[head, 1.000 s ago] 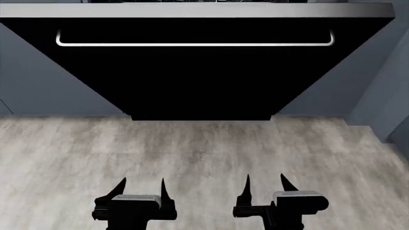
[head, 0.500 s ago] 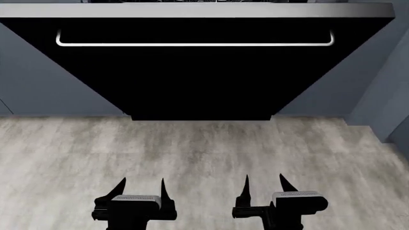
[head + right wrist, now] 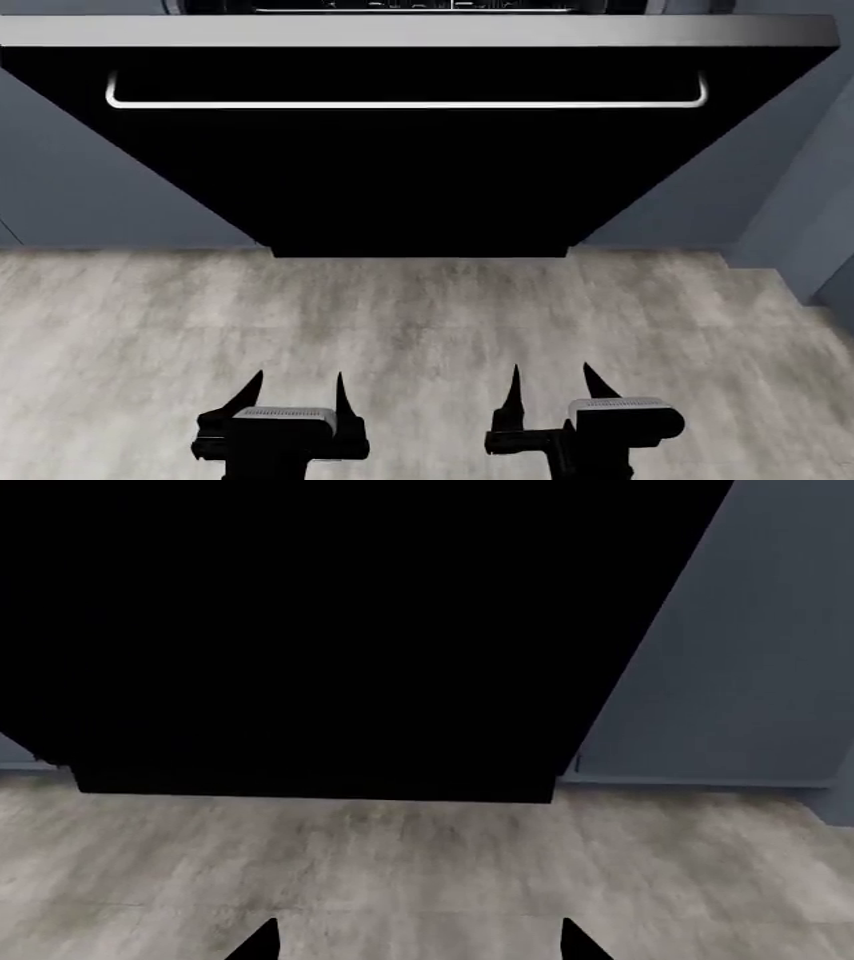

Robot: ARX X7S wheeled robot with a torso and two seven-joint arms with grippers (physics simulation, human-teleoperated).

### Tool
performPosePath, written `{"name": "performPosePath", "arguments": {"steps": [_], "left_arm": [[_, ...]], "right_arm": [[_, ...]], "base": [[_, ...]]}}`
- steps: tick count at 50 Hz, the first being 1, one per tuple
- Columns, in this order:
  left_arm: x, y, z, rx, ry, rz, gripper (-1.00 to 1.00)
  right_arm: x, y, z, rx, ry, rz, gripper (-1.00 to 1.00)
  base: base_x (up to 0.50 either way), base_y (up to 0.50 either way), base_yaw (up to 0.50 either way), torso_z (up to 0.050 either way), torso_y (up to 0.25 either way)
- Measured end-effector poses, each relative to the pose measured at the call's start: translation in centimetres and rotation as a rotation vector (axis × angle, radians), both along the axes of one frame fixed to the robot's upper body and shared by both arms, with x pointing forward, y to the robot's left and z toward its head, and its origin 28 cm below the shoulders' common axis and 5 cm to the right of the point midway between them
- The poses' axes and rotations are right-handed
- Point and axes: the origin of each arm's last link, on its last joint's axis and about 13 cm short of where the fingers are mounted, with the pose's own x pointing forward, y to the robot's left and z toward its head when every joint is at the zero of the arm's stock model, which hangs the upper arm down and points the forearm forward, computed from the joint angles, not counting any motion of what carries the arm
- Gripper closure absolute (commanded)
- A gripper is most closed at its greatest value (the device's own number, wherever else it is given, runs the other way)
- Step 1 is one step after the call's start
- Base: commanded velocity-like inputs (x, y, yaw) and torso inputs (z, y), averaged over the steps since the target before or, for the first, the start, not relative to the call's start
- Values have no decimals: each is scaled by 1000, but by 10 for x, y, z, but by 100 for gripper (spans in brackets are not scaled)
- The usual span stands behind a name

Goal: Close the dishwasher door

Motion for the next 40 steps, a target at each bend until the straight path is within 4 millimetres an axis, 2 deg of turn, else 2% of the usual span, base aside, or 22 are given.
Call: {"name": "performPosePath", "arguments": {"steps": [40], "left_arm": [[0, 0, 0, 0, -1, 1, -100]], "right_arm": [[0, 0, 0, -5, 1, -4, -100]], "base": [[166, 0, 0, 0, 0]]}}
